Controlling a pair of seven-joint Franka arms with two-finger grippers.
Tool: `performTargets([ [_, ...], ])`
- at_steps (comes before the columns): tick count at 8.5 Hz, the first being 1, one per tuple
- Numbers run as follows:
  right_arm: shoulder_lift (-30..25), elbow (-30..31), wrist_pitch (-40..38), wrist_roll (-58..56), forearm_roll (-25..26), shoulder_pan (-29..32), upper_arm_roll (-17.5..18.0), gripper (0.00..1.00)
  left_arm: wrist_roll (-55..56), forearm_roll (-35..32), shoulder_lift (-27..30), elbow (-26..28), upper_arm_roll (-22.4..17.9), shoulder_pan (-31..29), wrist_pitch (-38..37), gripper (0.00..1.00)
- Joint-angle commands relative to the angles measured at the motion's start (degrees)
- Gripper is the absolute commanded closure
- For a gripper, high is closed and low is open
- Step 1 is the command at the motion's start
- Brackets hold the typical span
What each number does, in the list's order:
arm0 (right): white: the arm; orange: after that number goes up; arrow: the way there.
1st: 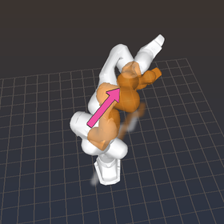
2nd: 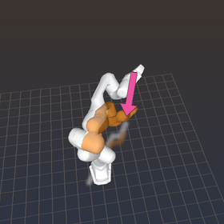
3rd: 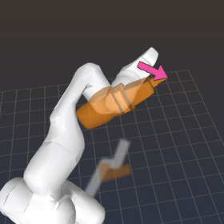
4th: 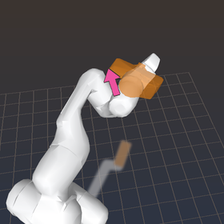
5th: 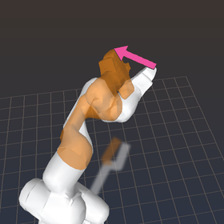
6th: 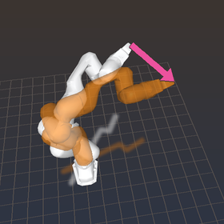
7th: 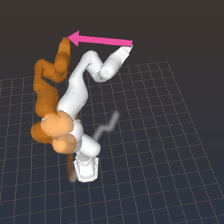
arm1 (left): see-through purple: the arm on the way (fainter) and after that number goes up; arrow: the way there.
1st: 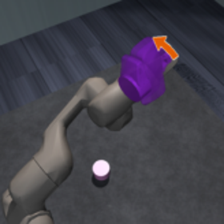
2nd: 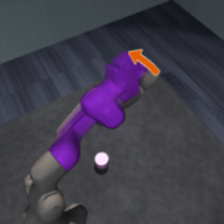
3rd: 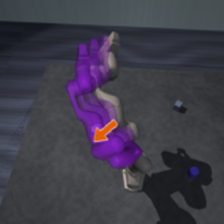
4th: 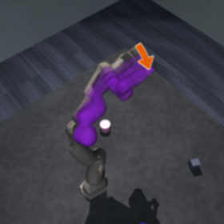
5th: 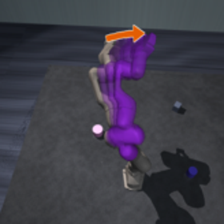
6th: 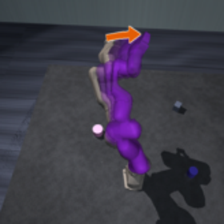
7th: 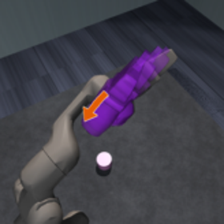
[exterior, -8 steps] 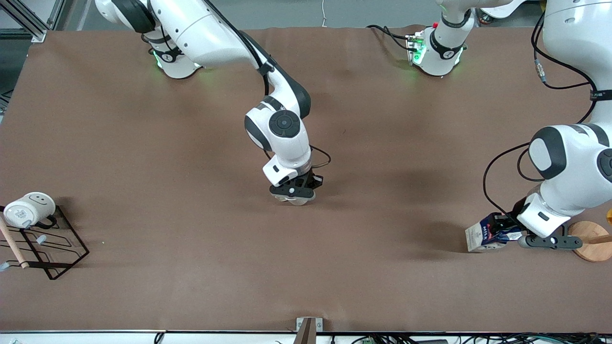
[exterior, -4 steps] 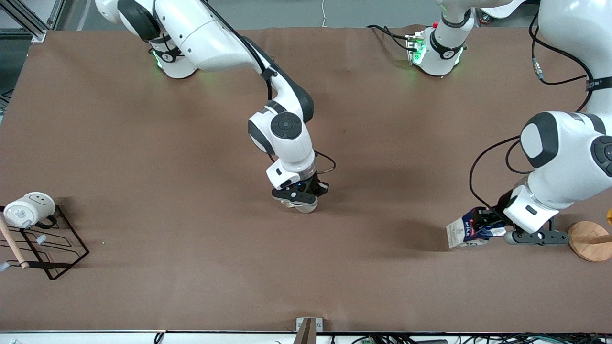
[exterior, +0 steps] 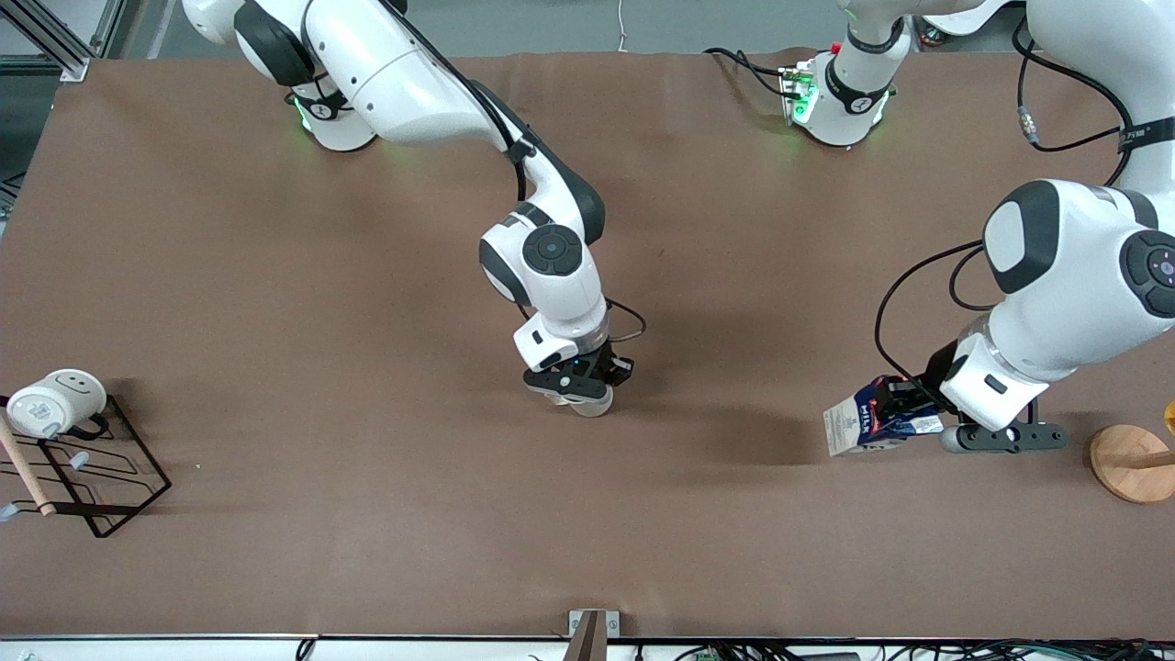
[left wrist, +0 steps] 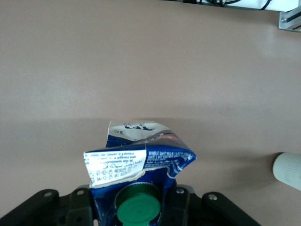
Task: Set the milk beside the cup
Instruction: 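Carry the mug with the right gripper while the left gripper carries the carton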
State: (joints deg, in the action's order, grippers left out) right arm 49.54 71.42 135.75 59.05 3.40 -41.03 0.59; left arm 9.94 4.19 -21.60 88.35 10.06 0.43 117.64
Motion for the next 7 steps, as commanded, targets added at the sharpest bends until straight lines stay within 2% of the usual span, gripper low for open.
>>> performTargets([
  [1,0.6,-1.4,-0.3,1.5,1.3,-0.5,-0.6,0.25,3.9,0.2,1.5,-0.3,2.1,-0.1,-2.1,0.55],
  [2,0.3,-1.5,-0.5,1.6,1.3,-0.5,-0.7,0.14,5.9,0.0,1.6,-0.4,3.2,0.2,-2.5,0.55],
  [4,-2.6,-1.7,-1.1,6.0,1.0,-0.4,-2.4,0.13,9.4,0.0,1.6,-2.7,4.4,1.1,-6.2,0.55],
  [5,-2.9,-1.8,-2.3,6.2,0.9,0.1,-2.3,0.08,10.9,0.0,1.7,-3.2,4.5,2.1,-7.3,0.55],
  [7,-8.6,-1.2,-6.6,6.1,0.0,2.7,-2.2,0.09,14.8,-0.1,2.7,-3.7,4.5,4.5,-8.4,0.55],
])
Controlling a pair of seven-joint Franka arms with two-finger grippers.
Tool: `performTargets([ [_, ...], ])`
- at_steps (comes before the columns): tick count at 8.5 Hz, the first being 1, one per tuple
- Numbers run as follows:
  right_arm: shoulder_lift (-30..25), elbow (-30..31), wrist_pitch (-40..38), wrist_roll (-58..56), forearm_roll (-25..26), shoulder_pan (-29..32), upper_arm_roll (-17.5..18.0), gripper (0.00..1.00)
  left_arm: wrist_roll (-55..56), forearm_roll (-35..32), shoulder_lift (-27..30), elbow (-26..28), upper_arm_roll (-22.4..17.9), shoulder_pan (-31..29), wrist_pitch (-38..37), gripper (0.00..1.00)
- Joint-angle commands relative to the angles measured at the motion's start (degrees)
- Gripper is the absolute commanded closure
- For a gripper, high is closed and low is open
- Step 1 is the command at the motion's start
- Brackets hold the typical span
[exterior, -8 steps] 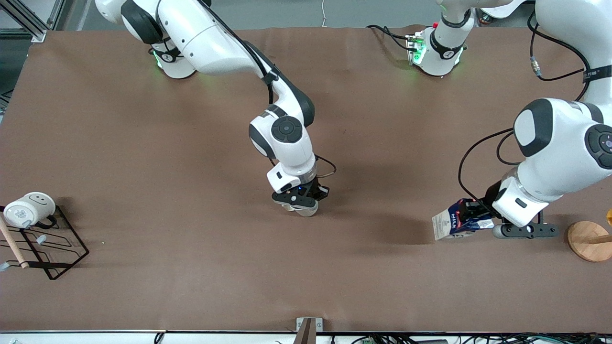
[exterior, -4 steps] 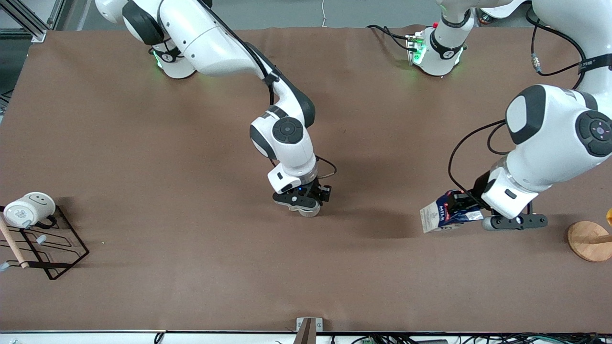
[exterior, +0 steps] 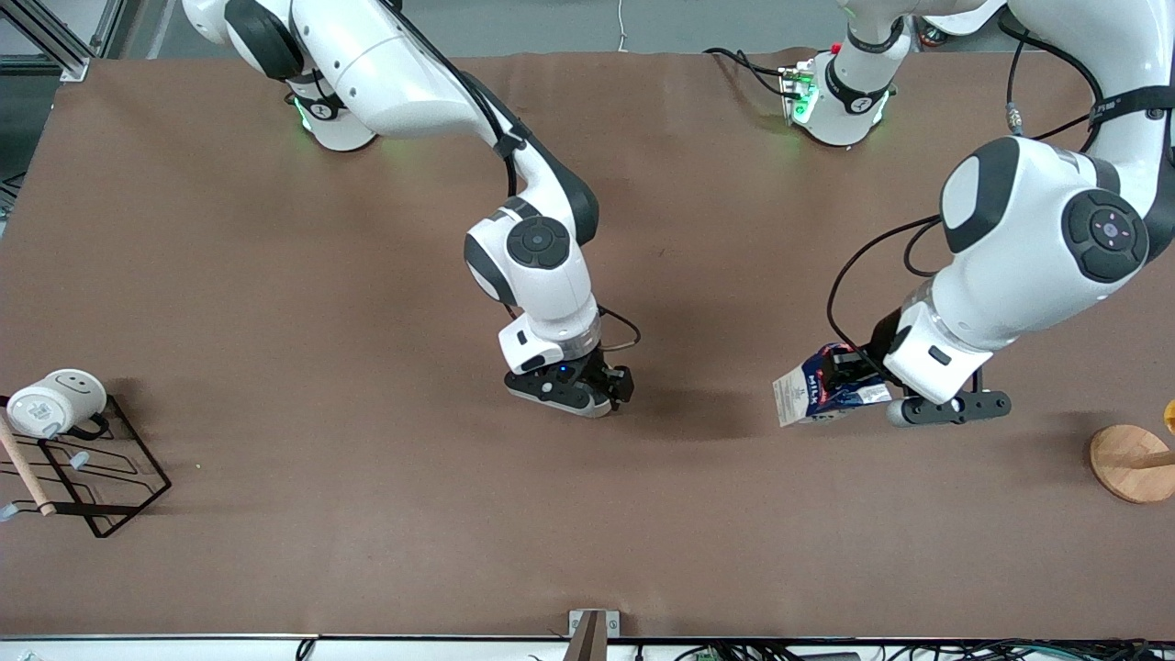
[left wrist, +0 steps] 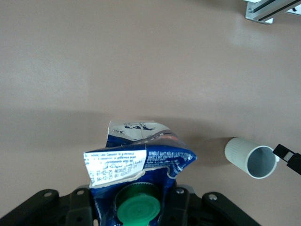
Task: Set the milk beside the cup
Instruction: 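Carry the mug with the right gripper while the left gripper carries the carton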
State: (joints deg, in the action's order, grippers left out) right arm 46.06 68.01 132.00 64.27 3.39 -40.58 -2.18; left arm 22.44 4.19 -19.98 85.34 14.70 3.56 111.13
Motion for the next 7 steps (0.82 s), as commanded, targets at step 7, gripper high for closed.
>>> performTargets([
  [7,-29.5,20.8,-21.7,-25.5,-0.4,22.6,1.2,0.01,22.3,-4.7,-0.1,-0.9,0.0,20.8,-1.8,0.55],
])
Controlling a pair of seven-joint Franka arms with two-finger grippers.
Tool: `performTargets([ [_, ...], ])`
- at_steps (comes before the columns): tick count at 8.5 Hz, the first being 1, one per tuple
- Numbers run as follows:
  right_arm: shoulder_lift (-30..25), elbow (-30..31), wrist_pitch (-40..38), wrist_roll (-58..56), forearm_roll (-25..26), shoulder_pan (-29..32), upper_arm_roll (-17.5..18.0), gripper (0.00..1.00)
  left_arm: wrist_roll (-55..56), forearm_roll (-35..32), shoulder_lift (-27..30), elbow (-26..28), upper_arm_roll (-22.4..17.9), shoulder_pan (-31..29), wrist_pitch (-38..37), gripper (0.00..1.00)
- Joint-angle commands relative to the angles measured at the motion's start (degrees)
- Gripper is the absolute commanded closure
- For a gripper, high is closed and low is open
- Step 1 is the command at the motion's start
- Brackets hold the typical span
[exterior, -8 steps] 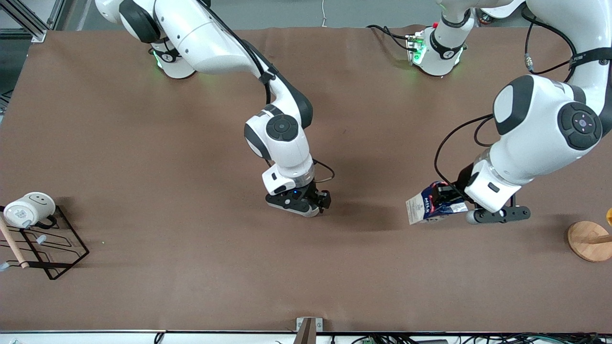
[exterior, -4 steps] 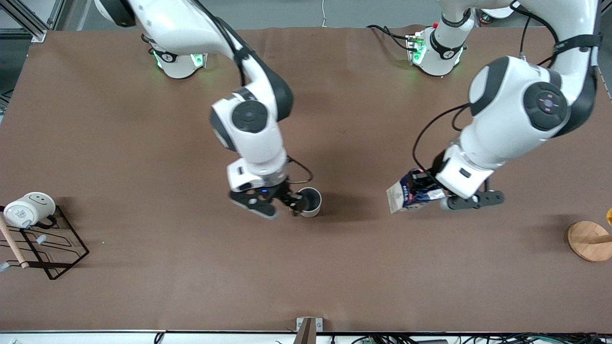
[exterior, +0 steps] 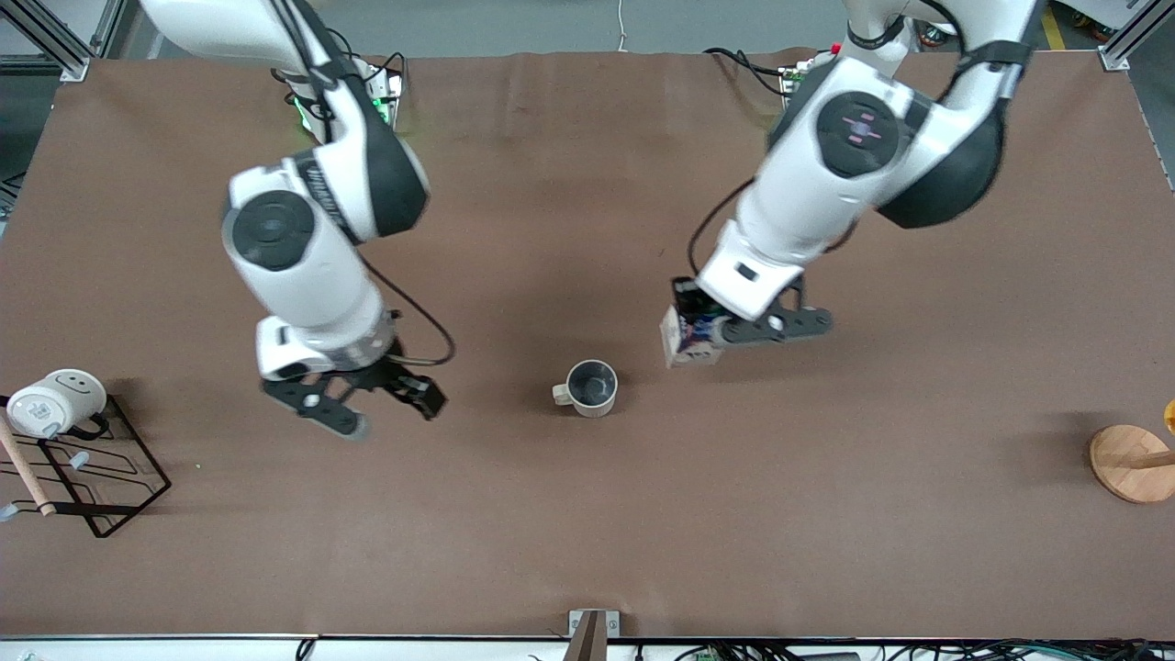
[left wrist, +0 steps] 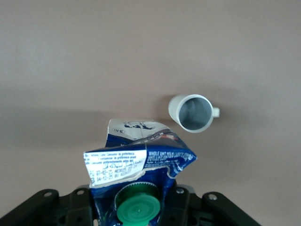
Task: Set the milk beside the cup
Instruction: 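Release the mug with the right gripper and withdraw it, then lower the carton beside the mug and open the left gripper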
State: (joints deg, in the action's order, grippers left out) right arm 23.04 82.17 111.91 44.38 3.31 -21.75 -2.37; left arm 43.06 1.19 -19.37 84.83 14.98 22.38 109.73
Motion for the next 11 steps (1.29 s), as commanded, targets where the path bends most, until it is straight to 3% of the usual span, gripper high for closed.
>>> performTargets([
  [1,-8.7,6.6,-6.7,-13.3,-1.2,7.1,1.3,0.01,1.7,-1.7,-1.4,-0.4,-0.3,3.6,1.9,0.55],
  [6,-20.5,6.5,-24.4,-45.0,-3.8,22.3,1.0,0.01,3.7,-2.3,-7.3,0.4,-0.1,9.9,9.2,0.55],
  [8,-22.2,5.9,-28.0,-51.3,-3.8,23.2,0.9,0.01,3.8,-3.1,-7.9,1.4,-0.1,10.8,9.7,0.55],
  [11,-22.3,3.0,-32.2,-53.2,-3.5,22.8,1.6,0.01,7.6,-7.9,-8.1,7.2,-0.1,11.1,19.0,0.55],
])
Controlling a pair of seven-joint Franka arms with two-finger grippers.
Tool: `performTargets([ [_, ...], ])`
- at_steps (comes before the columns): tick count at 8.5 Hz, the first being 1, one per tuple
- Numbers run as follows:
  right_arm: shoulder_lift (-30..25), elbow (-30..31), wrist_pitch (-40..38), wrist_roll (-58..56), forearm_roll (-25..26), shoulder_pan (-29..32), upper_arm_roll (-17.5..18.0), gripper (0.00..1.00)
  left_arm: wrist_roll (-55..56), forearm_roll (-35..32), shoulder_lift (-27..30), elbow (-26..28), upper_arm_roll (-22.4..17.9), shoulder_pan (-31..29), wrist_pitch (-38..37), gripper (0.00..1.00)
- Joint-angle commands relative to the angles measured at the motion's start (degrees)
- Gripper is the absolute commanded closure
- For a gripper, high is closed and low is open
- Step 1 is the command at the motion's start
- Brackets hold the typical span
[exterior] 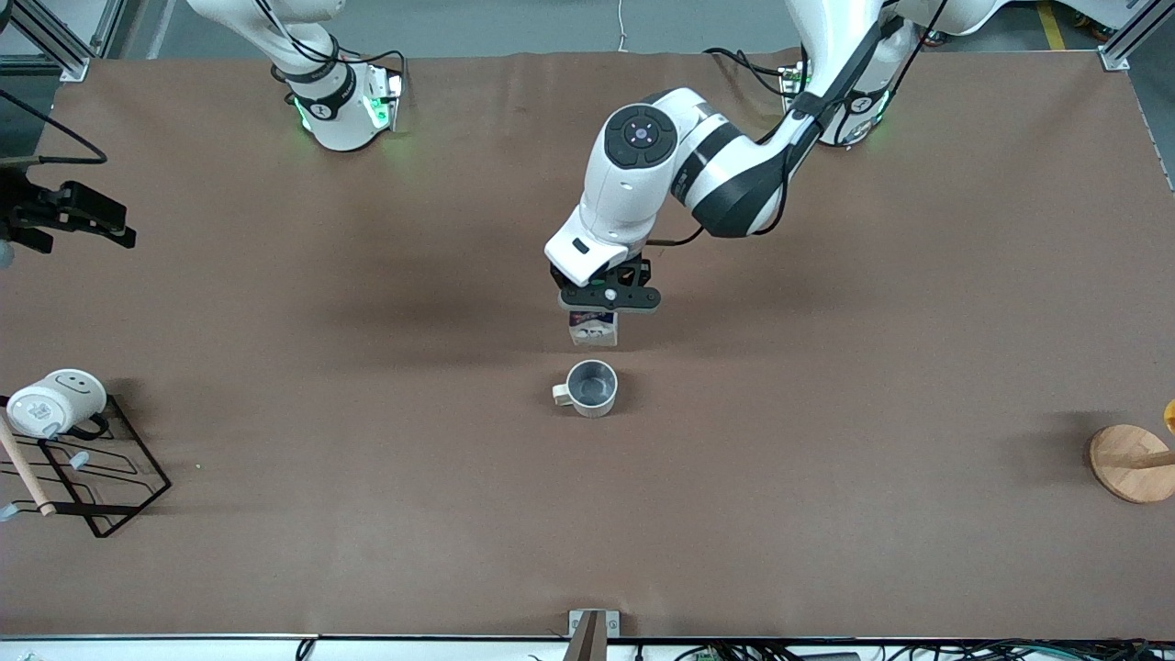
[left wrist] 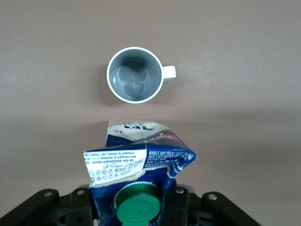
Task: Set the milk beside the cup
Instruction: 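Lower the carton beside the mug and open the left gripper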
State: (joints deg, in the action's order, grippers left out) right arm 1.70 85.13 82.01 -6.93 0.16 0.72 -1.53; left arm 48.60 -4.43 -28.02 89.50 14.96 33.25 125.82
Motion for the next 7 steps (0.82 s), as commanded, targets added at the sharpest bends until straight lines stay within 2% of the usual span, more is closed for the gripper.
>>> performTargets([
  [1,-0.9,-1.3,-3.2,-4.4,-0.5,0.2,0.6,0.01,2.2,-2.7,0.1,3.4,-0.1,0.2,4.2,0.55],
  [4,-0.7,-1.5,-4.6,-4.9,-0.4,0.2,0.6,0.01,2.2,-3.2,-1.9,4.7,-0.3,0.2,6.5,0.55],
  [6,-0.5,-2.0,-3.1,-4.7,-0.9,0.3,0.6,0.01,4.1,-6.6,-2.9,4.7,-0.2,0.2,6.7,0.52],
  [7,-0.3,-2.8,-3.1,-4.7,-2.3,0.2,0.6,0.01,4.7,-6.7,-3.0,4.7,-0.1,0.2,6.7,0.15],
])
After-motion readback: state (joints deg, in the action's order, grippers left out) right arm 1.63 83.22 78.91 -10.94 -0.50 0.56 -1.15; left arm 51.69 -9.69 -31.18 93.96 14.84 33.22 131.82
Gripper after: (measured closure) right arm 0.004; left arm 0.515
